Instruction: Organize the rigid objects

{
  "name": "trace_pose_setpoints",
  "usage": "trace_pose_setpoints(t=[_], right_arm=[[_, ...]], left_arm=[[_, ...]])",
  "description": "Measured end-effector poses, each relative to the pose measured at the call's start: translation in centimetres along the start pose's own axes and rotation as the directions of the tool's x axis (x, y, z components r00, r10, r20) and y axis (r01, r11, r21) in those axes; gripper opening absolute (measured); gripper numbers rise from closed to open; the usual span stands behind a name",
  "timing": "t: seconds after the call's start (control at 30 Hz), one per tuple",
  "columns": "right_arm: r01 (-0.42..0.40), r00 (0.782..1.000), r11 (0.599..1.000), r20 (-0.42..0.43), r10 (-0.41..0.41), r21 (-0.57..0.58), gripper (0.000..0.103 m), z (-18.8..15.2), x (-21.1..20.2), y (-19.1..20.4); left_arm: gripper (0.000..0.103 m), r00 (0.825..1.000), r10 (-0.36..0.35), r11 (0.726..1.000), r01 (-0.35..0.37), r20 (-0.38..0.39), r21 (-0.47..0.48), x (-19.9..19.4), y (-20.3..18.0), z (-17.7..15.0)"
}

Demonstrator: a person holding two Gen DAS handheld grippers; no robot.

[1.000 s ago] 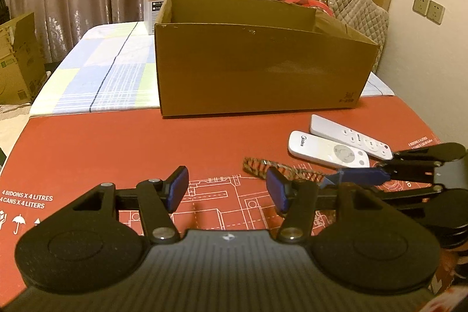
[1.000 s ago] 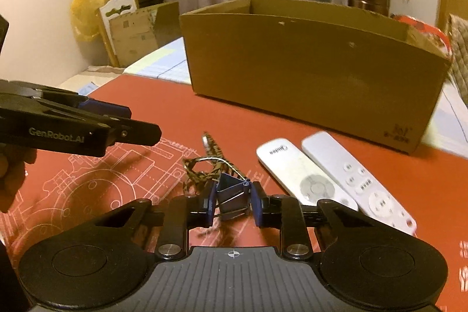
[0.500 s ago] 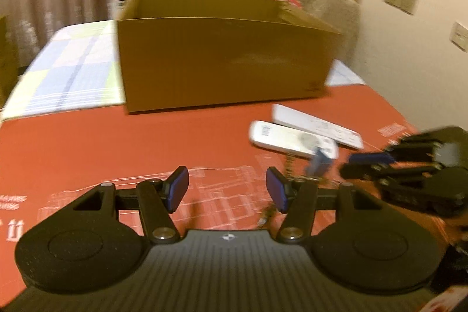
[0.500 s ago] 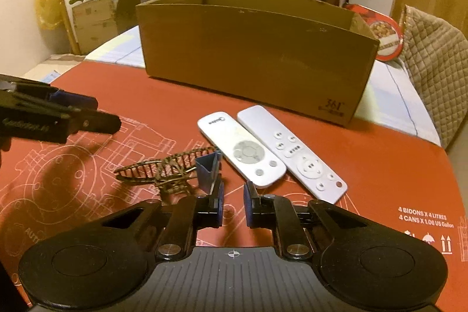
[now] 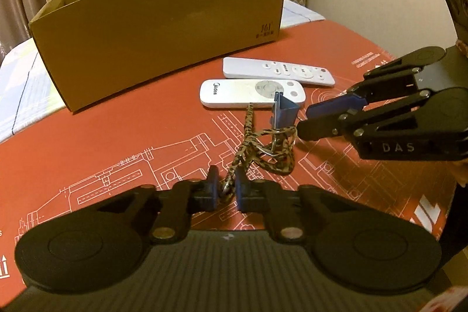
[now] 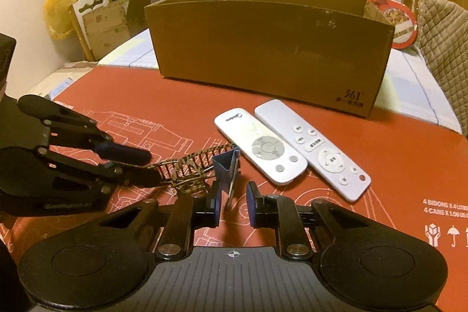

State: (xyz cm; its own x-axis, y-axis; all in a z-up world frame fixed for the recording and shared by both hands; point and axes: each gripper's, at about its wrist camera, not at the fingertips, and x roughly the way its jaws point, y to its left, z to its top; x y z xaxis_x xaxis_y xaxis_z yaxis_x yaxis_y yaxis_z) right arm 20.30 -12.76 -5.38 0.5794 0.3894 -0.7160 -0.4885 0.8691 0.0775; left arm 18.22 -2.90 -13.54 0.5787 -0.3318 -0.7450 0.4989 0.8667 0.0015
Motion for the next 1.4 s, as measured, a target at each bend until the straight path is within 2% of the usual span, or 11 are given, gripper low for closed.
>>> trace_pose_setpoints(t=[0.1, 0.17, 0.37, 0.57, 0.73, 0.8, 1.07, 1.13, 1.17, 1.3, 1.4], right_arm=[[0.031, 0.999, 0.999, -0.017, -0.031, -0.016, 0.012, 0.0, 0.8, 0.4], [0.052, 0.999, 0.999, -0.016, -0.052, 0.005, 0.0, 0.1, 1.1, 0.2], [0.13, 0.991, 0.991, -0.004, -0.13, 0.031, 0.0, 0.0, 0.3, -0.5], [0.139, 0.99, 0.988, 0.025, -0.141, 0.062, 0.0, 0.1, -0.5, -0.9], [0.181, 0.98, 0.983, 0.094, -0.177, -0.03, 0.0, 0.4, -1.1, 0.6], [0.158, 0.983, 0.986, 0.103, -0.152, -0.055, 0.0, 0.5, -0.9, 0.9], [0.101, 0.992, 0.995, 0.083, -0.098, -0.022, 0.0, 0.5, -0.2, 0.4], [0.065, 0.994, 0.997, 0.085, -0.062, -0.03, 0.0, 0.5, -0.2, 0.5], [0.046, 0.995, 0.999, 0.088, -0.044, -0.028, 0.0, 0.4, -0.2, 0.5], [0.006, 0.994, 1.0, 0.105, -0.003, -0.026, 0.013, 0.6, -0.2, 0.7], [-0.051, 0.991, 0.999, 0.125, 0.048, 0.02, 0.049, 1.0, -0.3, 0.1]], left_arm=[[0.006, 1.0, -0.007, 1.0, 0.007, -0.005, 0.003, -0.2, 0.1, -0.1], [0.005, 1.0, -0.013, 1.0, 0.013, -0.009, 0.006, -0.4, 0.2, -0.3], [0.0, 1.0, 0.012, 1.0, -0.012, -0.027, 0.0, -2.0, 1.5, -1.1], [0.0, 1.0, 0.018, 0.997, -0.017, 0.013, -0.069, -3.1, 3.1, -1.2], [0.013, 0.998, -0.036, 0.997, 0.04, 0.056, -0.072, -2.9, 2.2, -0.3], [0.026, 0.996, -0.066, 0.996, 0.07, 0.067, -0.063, -2.5, 1.6, 0.2], [0.026, 0.998, -0.067, 0.998, 0.067, 0.014, -0.011, 0.7, 0.0, 0.8], [0.018, 0.998, -0.067, 0.998, 0.067, 0.004, -0.012, 1.0, 0.0, 0.9], [0.008, 0.998, -0.063, 0.998, 0.063, -0.003, -0.008, 1.0, 0.0, 0.8], [0.002, 0.999, -0.041, 0.999, 0.041, -0.017, -0.014, 0.5, 1.0, 0.9], [0.001, 0.999, -0.014, 1.0, 0.013, -0.029, -0.025, 0.1, 2.2, 0.6]])
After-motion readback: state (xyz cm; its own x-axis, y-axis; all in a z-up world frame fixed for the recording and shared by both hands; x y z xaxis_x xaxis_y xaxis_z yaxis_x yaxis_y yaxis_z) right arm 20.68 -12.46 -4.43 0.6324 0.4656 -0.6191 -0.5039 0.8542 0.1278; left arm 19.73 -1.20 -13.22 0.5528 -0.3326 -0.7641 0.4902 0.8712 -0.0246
